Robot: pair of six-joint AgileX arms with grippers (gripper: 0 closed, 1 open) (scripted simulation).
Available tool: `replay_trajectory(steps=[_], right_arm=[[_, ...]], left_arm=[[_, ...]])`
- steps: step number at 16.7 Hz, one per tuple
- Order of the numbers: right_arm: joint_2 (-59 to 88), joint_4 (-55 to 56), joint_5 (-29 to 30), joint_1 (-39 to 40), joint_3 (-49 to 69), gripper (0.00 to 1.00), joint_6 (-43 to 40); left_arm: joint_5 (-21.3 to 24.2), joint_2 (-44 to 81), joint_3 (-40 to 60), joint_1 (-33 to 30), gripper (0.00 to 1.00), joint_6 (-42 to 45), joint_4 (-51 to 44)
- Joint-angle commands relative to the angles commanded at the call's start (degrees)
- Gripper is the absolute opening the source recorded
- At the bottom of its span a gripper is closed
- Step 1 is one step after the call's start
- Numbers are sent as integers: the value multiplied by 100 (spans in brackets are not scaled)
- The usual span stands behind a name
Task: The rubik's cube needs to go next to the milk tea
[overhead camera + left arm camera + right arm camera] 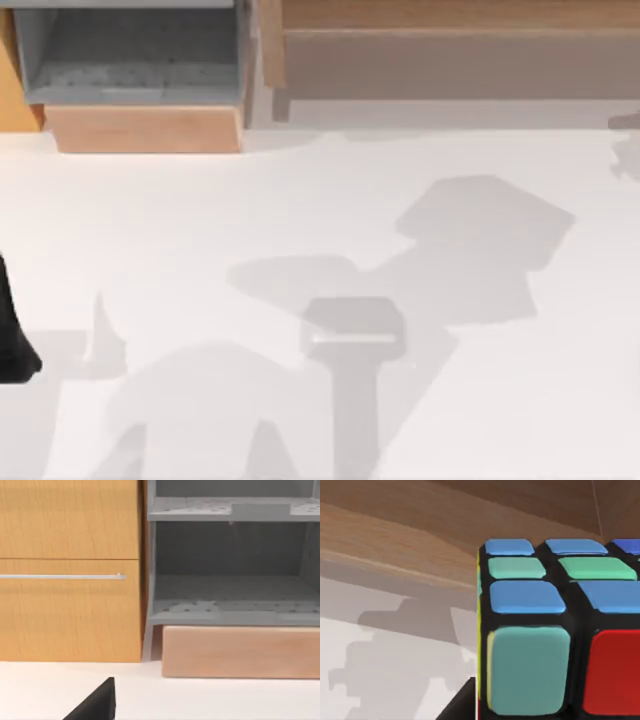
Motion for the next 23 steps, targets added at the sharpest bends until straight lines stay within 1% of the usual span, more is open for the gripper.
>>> replay_trajectory(steps=[5,8,12,14,23], right_arm=[[-89,-784,-48,-472,-846,0,-103],[-120,-1437,-59,-731,-1433,0,-144],[-80,-2463,58,-1077,-2410,0,-141],[-53,-2773,134,-1178,-2716,0,-82],[-70,-2868,101,-1166,-2812,0,-22]], left_arm=[[0,0,0,0,100,0,0],[0,0,0,0,100,0,0],[0,0,0,0,100,0,0],[0,0,0,0,100,0,0],[0,0,0,0,100,0,0]])
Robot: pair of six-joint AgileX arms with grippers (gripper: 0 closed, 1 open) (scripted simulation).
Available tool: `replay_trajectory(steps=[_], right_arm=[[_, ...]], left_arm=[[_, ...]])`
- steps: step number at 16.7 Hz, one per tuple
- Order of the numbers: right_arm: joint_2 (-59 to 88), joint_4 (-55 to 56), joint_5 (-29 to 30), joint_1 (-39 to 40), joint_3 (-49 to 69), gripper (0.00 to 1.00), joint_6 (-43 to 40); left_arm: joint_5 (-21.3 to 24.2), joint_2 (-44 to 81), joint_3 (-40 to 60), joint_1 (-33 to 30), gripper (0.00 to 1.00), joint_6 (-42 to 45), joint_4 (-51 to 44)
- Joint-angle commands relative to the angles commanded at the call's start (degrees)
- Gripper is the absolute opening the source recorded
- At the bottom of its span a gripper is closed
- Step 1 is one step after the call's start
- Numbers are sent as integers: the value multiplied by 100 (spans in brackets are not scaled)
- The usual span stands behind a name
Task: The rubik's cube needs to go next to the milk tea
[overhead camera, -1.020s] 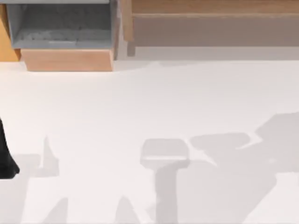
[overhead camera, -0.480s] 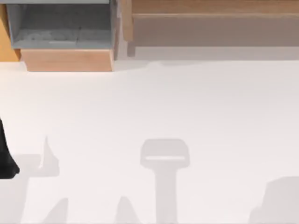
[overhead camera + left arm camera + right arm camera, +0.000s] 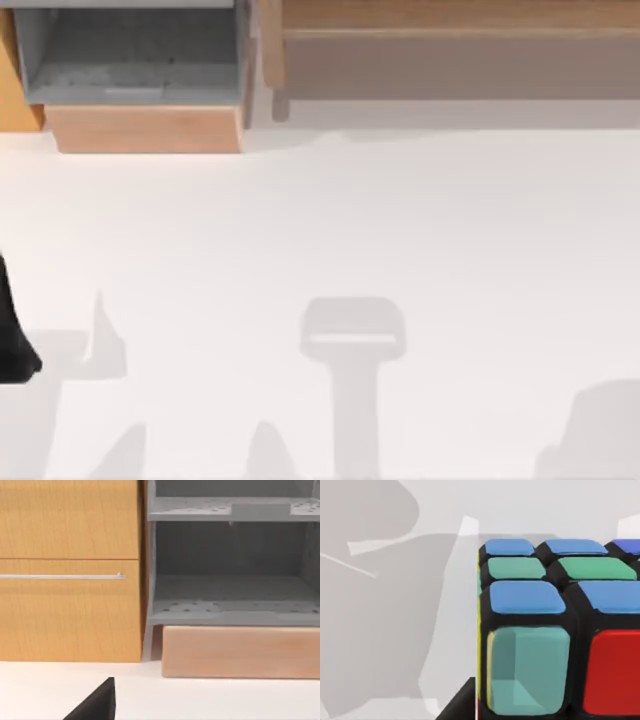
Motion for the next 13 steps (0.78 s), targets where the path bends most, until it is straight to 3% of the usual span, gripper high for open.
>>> replay_trajectory(steps=[7,13], right_arm=[[-124,160,-648,186,-81,0,343],[-153,328,-641,185,-100,0,334]], left_arm=[[0,0,0,0,100,0,0],[0,0,0,0,100,0,0]])
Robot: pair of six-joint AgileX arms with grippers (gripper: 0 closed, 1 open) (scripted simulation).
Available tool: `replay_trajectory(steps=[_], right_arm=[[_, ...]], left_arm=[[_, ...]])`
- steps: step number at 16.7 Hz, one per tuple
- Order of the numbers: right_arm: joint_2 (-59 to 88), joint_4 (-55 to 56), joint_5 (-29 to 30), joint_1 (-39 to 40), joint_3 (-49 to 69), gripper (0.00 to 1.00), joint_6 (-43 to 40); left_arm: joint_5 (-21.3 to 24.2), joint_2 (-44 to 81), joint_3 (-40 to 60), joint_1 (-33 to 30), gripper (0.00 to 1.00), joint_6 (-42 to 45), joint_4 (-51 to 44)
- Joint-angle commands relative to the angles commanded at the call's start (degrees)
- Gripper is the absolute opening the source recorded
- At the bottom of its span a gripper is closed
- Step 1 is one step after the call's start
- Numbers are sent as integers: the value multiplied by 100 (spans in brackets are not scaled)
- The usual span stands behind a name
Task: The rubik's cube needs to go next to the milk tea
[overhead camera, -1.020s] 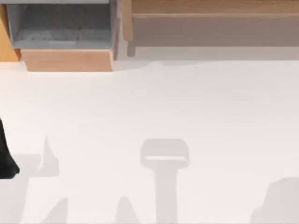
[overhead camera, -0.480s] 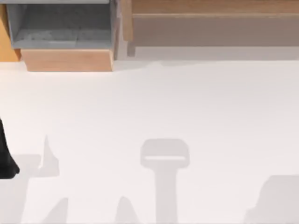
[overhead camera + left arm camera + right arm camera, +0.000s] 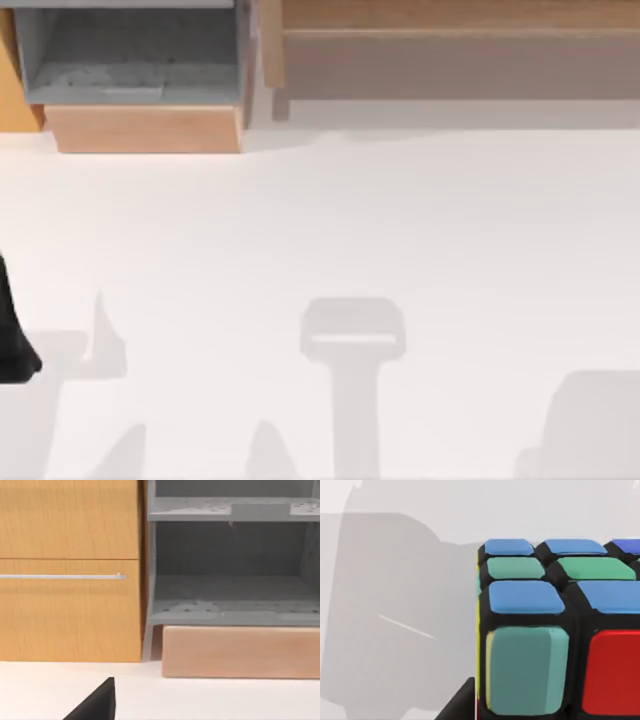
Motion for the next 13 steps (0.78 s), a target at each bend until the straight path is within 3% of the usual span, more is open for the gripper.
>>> replay_trajectory(steps=[7,12,13], right_arm=[[271,151,665,-207,-220,0,-347],[311,165,707,-221,-262,0,-364],[311,165,707,-221,-262,8,-364]], left_arm=[[0,0,0,0,100,0,0],[0,0,0,0,100,0,0],[0,0,0,0,100,0,0]])
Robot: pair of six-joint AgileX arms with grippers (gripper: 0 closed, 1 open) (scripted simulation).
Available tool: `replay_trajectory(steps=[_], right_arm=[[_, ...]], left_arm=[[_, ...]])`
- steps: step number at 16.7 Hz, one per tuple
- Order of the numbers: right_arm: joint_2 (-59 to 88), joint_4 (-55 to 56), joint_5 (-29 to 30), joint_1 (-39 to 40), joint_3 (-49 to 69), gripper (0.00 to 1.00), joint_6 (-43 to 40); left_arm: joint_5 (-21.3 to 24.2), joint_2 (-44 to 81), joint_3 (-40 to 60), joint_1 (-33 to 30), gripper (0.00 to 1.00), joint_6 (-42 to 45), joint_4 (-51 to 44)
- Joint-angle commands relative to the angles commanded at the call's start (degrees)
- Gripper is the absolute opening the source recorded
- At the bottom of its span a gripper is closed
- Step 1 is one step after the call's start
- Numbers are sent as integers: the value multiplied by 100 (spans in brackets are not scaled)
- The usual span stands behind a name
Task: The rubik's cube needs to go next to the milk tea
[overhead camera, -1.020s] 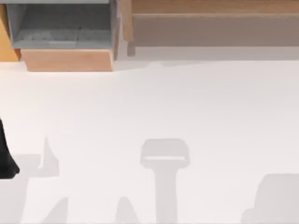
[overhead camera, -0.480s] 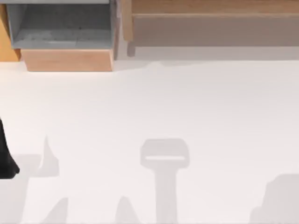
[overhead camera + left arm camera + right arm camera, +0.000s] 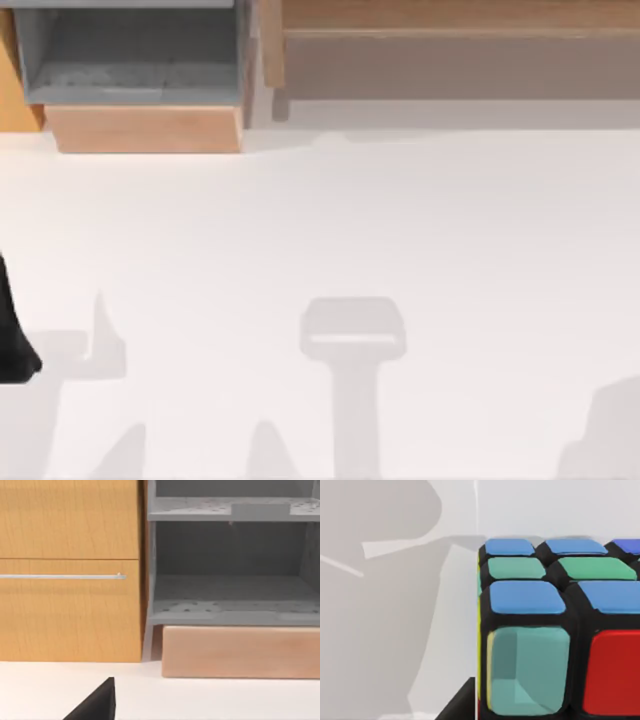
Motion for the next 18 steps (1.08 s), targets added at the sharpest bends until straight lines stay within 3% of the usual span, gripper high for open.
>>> replay_trajectory(steps=[12,18], right_arm=[[0,0,0,0,0,98,0],[0,0,0,0,0,100,0]], left_arm=[[0,0,0,0,100,0,0],[0,0,0,0,100,0,0]])
